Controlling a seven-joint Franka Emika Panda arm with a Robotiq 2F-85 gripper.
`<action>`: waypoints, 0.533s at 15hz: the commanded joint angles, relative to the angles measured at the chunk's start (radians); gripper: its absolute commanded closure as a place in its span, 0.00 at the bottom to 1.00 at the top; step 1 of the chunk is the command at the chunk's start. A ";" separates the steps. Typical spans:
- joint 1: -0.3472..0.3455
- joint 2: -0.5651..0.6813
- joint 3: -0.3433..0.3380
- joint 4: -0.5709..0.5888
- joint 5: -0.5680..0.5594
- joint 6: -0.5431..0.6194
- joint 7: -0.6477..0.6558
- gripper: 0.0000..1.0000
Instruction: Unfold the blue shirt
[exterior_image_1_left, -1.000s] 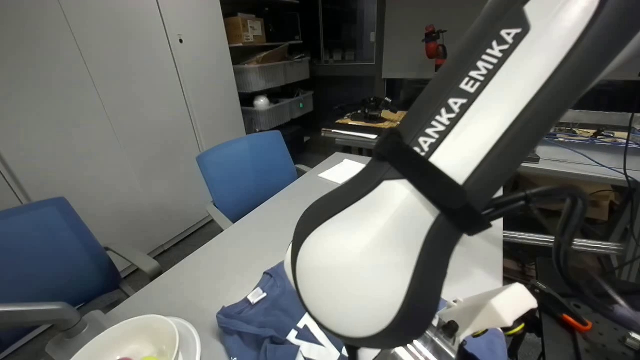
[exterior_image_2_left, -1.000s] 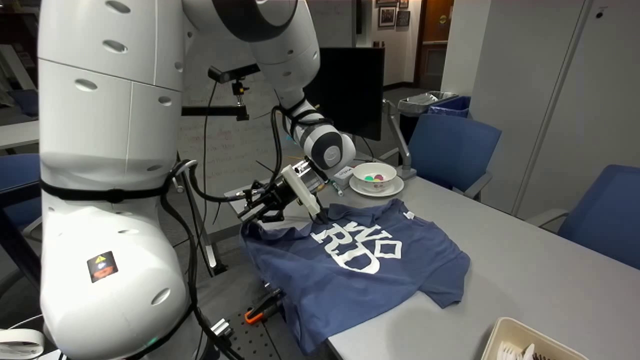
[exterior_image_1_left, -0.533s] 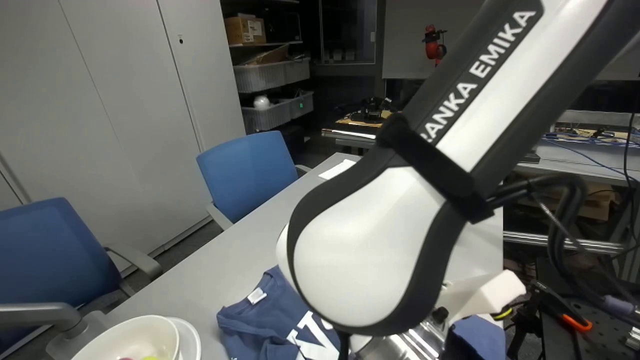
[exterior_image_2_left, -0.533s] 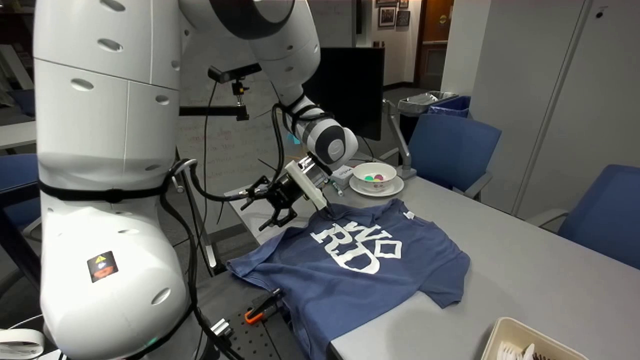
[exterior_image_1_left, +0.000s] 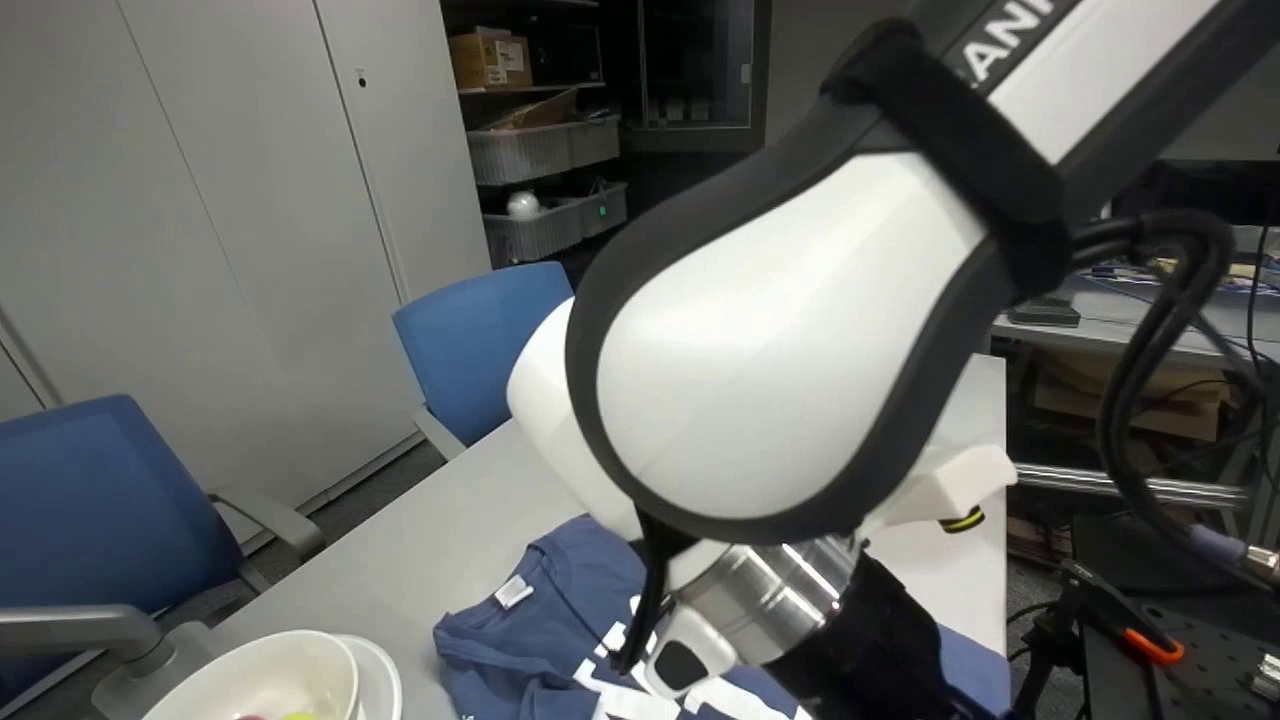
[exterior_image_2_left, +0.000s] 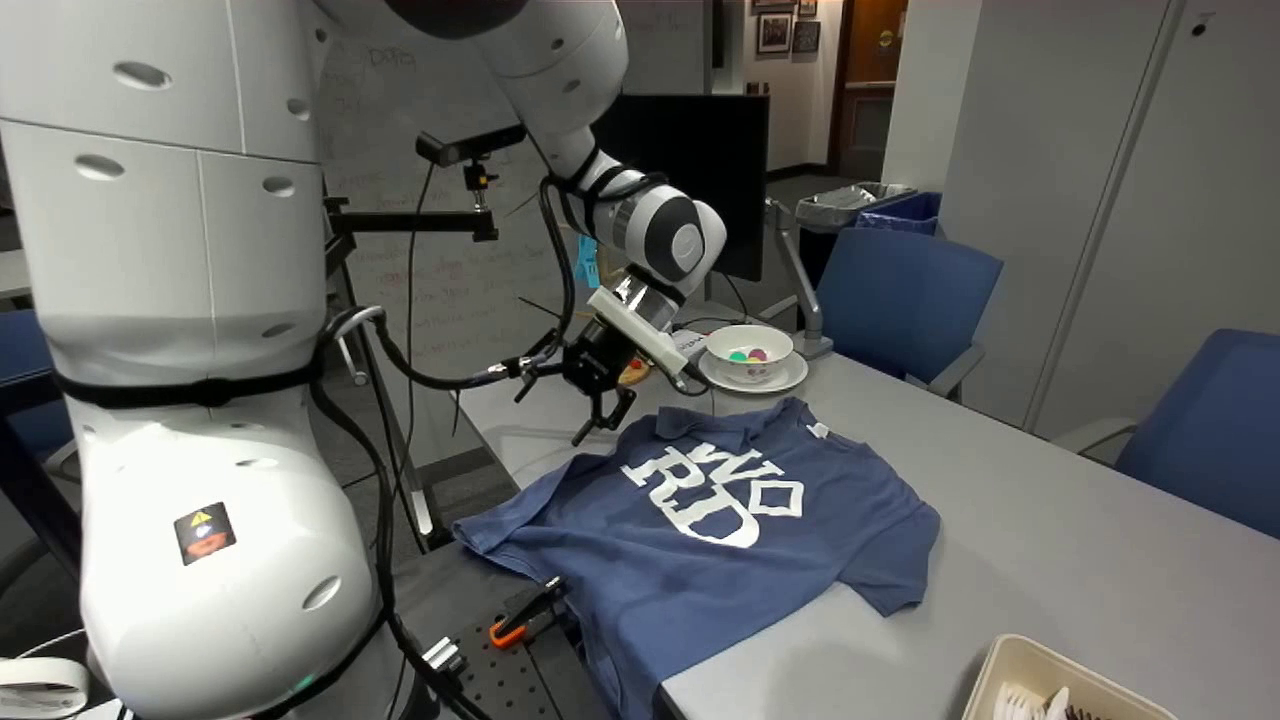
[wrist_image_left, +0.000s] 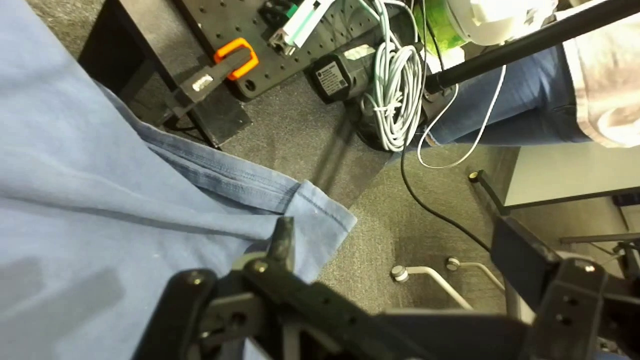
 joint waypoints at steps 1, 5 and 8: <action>0.008 -0.054 -0.013 -0.010 -0.057 0.022 0.038 0.00; 0.018 -0.091 -0.016 -0.022 -0.127 0.103 0.107 0.00; 0.010 -0.113 -0.021 -0.042 -0.153 0.215 0.159 0.00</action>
